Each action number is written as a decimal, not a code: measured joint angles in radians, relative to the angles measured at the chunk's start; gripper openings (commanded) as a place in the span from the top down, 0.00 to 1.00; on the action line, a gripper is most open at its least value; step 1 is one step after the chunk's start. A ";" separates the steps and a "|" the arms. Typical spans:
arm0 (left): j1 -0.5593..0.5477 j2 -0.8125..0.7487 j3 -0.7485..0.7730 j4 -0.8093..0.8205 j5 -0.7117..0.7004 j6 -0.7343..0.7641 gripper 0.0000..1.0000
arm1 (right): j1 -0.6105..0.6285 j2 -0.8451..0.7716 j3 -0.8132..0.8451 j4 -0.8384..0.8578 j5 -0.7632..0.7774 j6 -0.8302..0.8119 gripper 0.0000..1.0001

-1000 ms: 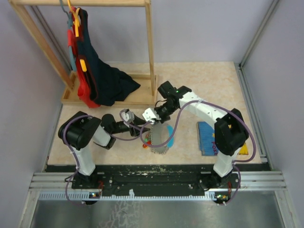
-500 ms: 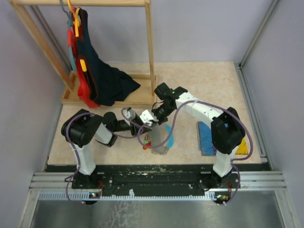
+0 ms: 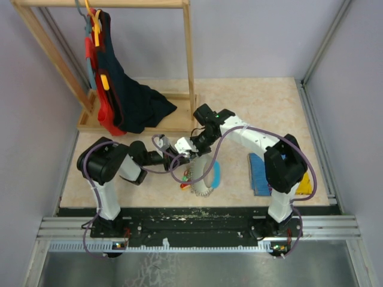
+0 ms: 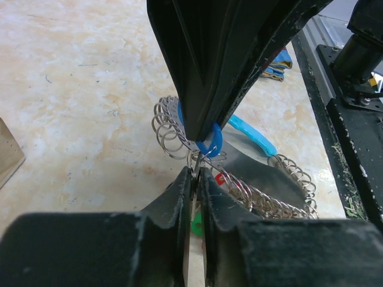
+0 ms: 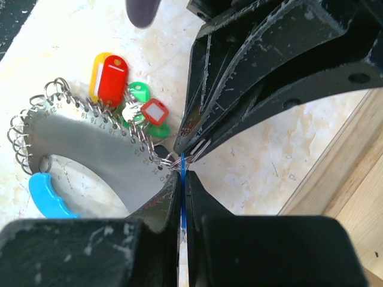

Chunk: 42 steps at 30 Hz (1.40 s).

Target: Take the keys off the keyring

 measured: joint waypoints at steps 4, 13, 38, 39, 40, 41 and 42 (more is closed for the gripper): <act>0.006 0.000 -0.008 0.000 0.002 -0.015 1.00 | 0.000 -0.002 -0.012 0.024 0.018 0.026 1.00; 0.010 -0.018 -0.030 0.000 0.011 -0.062 1.00 | 0.006 -0.047 -0.103 0.138 0.032 0.149 1.00; 0.019 -0.159 -0.027 -0.161 0.026 -0.254 1.00 | -0.005 -0.188 -0.297 0.416 0.009 0.472 1.00; 0.019 -0.167 -0.024 -0.183 0.026 -0.257 1.00 | -0.005 -0.189 -0.299 0.418 0.009 0.477 1.00; 0.019 -0.176 -0.022 -0.208 0.026 -0.259 1.00 | -0.005 -0.192 -0.303 0.423 0.010 0.481 1.00; 0.019 -0.185 -0.019 -0.232 0.026 -0.261 1.00 | -0.005 -0.192 -0.303 0.423 0.010 0.486 1.00; 0.019 -0.194 -0.018 -0.254 0.026 -0.263 1.00 | -0.005 -0.192 -0.303 0.425 0.011 0.490 1.00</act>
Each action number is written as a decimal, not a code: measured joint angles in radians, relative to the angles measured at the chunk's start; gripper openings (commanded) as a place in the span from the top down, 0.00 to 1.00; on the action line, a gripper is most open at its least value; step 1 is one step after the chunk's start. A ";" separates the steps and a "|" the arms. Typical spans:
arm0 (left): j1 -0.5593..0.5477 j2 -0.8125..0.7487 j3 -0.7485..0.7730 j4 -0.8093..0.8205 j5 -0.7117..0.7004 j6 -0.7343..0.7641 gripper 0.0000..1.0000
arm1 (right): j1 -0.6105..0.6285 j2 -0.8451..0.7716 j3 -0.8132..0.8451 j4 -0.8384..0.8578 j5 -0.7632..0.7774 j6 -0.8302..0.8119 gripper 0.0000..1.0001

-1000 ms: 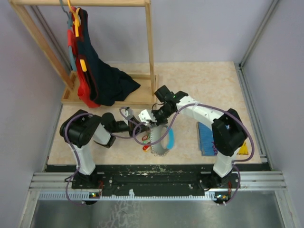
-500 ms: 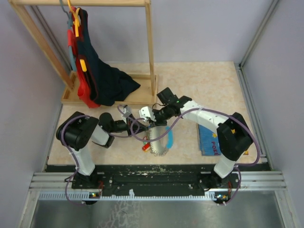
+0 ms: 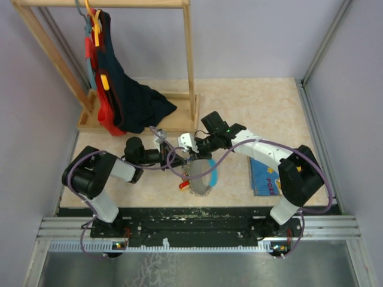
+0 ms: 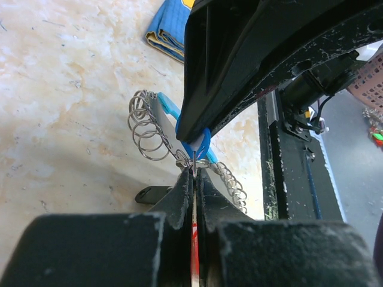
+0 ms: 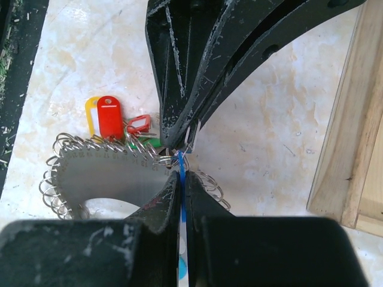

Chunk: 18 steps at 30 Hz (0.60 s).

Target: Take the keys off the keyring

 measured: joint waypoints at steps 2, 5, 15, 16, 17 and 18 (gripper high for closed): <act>0.000 -0.018 0.001 -0.040 0.000 -0.003 1.00 | 0.000 -0.001 0.000 0.000 0.000 0.008 1.00; -0.001 -0.042 0.002 -0.088 0.000 -0.003 1.00 | 0.000 -0.005 -0.001 0.000 0.004 0.019 1.00; -0.008 -0.064 0.013 -0.183 0.008 -0.008 0.91 | 0.019 -0.009 -0.008 -0.010 0.026 0.034 1.00; -0.009 -0.064 0.013 -0.189 0.009 -0.011 0.89 | 0.024 -0.009 -0.008 -0.013 0.029 0.033 1.00; -0.010 -0.064 0.013 -0.195 0.011 -0.015 0.88 | 0.029 -0.009 -0.008 -0.014 0.032 0.033 1.00; -0.012 -0.064 0.013 -0.199 0.015 -0.018 0.87 | 0.031 -0.009 -0.008 -0.017 0.035 0.033 1.00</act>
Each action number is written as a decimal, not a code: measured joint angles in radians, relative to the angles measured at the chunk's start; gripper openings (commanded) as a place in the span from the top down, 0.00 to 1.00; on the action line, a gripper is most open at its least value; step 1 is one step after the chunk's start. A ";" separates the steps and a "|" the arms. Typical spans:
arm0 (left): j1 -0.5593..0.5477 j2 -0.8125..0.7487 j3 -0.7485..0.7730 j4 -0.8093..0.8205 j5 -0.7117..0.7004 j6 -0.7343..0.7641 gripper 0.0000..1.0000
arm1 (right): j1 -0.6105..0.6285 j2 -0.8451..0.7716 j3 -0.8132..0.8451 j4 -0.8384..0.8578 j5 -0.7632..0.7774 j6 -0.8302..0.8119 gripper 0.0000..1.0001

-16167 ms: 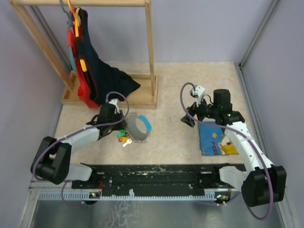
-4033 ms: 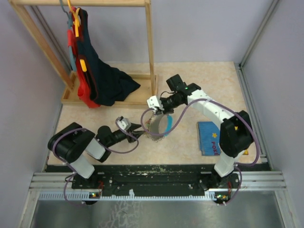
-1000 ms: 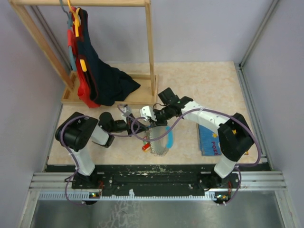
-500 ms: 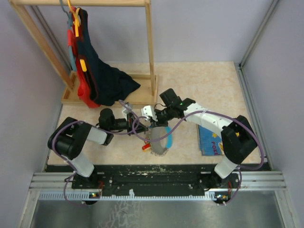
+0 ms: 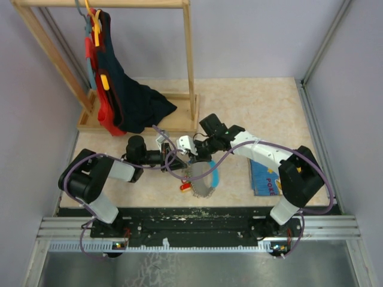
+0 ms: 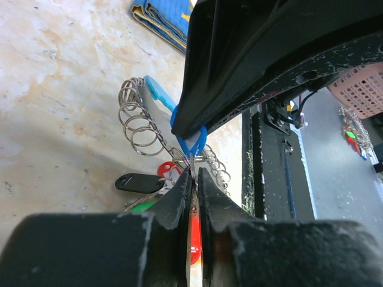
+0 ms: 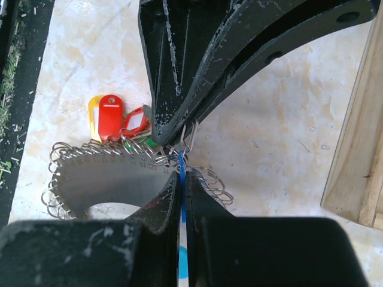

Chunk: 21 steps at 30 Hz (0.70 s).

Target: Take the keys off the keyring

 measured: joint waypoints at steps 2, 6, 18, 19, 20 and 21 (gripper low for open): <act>-0.002 0.000 0.000 -0.003 0.006 -0.006 0.83 | 0.001 0.000 0.000 -0.006 0.003 0.000 1.00; -0.010 0.004 0.000 -0.001 0.020 -0.015 0.83 | 0.002 0.000 0.000 -0.019 0.003 0.000 1.00; -0.017 0.020 0.000 0.002 0.037 -0.025 0.86 | 0.004 0.000 0.000 -0.049 -0.005 -0.021 1.00; -0.017 0.020 0.000 -0.005 0.037 -0.020 0.87 | 0.004 -0.002 -0.002 -0.050 -0.004 -0.028 1.00; -0.018 0.020 0.000 -0.018 0.036 -0.011 0.90 | 0.004 -0.002 -0.003 -0.052 -0.003 -0.032 1.00; -0.019 0.020 0.002 -0.032 0.036 -0.002 0.93 | 0.004 -0.002 -0.003 -0.058 -0.003 -0.038 1.00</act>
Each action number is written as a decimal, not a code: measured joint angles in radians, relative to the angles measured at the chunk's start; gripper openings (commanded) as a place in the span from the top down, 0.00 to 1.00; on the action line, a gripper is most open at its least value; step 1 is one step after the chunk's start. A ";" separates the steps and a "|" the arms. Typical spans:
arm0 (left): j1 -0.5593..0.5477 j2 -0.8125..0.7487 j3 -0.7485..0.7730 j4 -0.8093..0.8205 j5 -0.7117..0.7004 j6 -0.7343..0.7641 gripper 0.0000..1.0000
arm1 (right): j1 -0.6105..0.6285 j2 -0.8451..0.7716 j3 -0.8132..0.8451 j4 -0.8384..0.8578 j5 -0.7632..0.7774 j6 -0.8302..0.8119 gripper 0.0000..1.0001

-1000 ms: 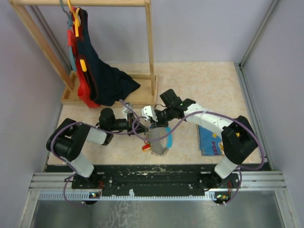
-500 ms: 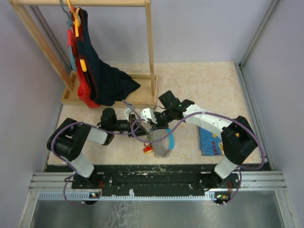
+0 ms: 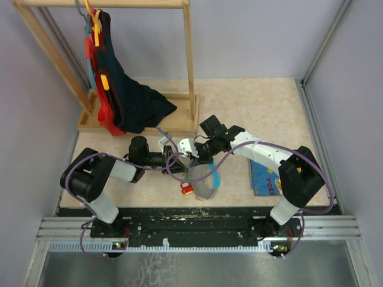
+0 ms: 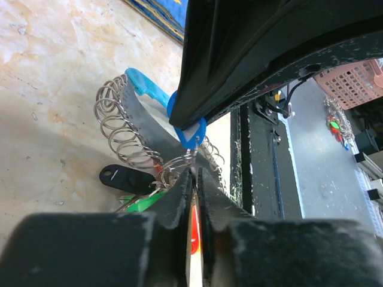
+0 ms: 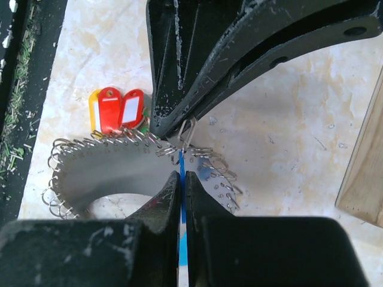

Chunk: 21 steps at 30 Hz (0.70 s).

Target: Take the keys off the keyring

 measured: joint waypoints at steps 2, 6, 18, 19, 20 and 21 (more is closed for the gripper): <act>-0.003 0.000 0.005 -0.029 -0.001 0.015 0.99 | 0.000 0.000 0.000 -0.006 0.000 -0.007 1.00; -0.004 0.000 0.030 -0.084 -0.002 0.038 1.00 | 0.000 -0.001 -0.001 -0.009 0.013 -0.018 1.00; -0.005 -0.011 0.066 -0.210 -0.009 0.083 1.00 | 0.001 -0.006 -0.023 0.021 0.032 -0.015 1.00; -0.005 -0.012 0.068 -0.214 -0.009 0.082 1.00 | 0.001 -0.008 -0.026 0.026 0.032 -0.015 1.00; -0.005 -0.014 0.068 -0.219 -0.009 0.082 1.00 | 0.001 -0.008 -0.027 0.026 0.032 -0.014 1.00; -0.005 -0.016 0.068 -0.225 -0.009 0.082 1.00 | 0.001 -0.008 -0.027 0.027 0.032 -0.013 1.00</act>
